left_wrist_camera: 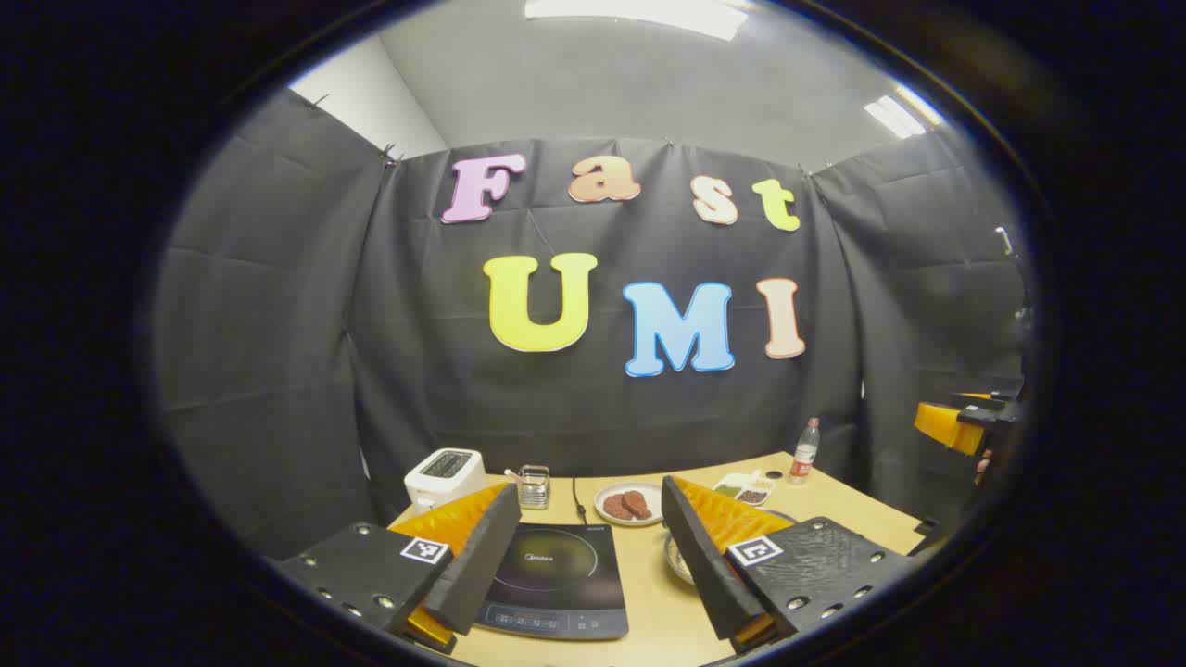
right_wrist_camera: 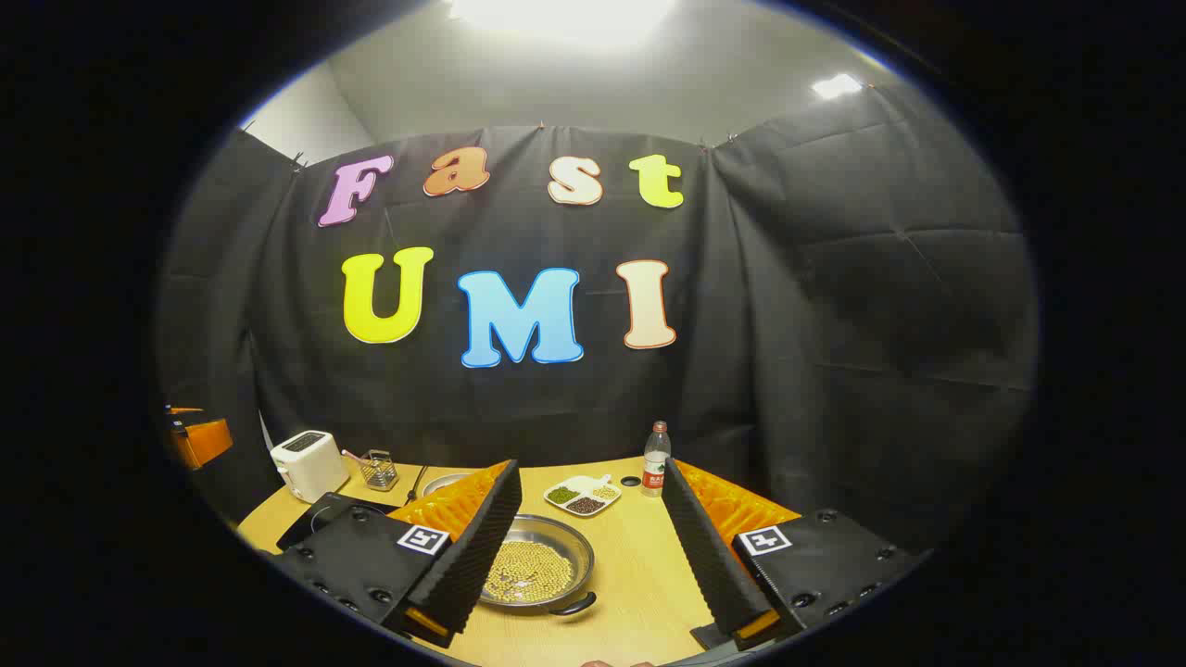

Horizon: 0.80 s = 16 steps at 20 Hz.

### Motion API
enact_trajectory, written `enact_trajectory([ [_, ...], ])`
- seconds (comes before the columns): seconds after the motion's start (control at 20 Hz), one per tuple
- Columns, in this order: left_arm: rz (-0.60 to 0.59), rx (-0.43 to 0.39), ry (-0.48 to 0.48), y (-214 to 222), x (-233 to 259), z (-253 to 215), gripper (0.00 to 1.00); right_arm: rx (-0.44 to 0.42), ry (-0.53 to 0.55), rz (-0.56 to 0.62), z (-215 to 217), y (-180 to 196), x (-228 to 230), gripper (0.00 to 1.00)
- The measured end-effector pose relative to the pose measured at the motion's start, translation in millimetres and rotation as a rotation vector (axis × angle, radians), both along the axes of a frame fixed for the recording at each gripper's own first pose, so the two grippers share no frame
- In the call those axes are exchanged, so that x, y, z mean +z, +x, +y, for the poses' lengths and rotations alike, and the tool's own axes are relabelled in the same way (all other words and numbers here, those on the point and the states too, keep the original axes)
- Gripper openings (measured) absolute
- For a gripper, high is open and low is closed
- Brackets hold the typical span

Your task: First push the handle of the pot to place it horizontally, then grasp the pot with both hands and set it on the induction cooktop.

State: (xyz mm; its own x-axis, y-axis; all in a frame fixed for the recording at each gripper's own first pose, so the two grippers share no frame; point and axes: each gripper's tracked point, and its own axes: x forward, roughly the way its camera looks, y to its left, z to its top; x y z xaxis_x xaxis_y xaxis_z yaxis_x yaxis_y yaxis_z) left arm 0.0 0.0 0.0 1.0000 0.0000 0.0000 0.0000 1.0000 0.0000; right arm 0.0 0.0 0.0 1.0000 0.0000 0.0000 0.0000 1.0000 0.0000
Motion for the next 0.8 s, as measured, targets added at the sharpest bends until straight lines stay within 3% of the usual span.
enact_trajectory([
  [0.8, 0.005, 0.013, -0.019, 5.8, -16.3, 21.9, 0.9, 0.063, -0.019, 0.063, 29.3, 5.0, -18.2, 0.97],
])
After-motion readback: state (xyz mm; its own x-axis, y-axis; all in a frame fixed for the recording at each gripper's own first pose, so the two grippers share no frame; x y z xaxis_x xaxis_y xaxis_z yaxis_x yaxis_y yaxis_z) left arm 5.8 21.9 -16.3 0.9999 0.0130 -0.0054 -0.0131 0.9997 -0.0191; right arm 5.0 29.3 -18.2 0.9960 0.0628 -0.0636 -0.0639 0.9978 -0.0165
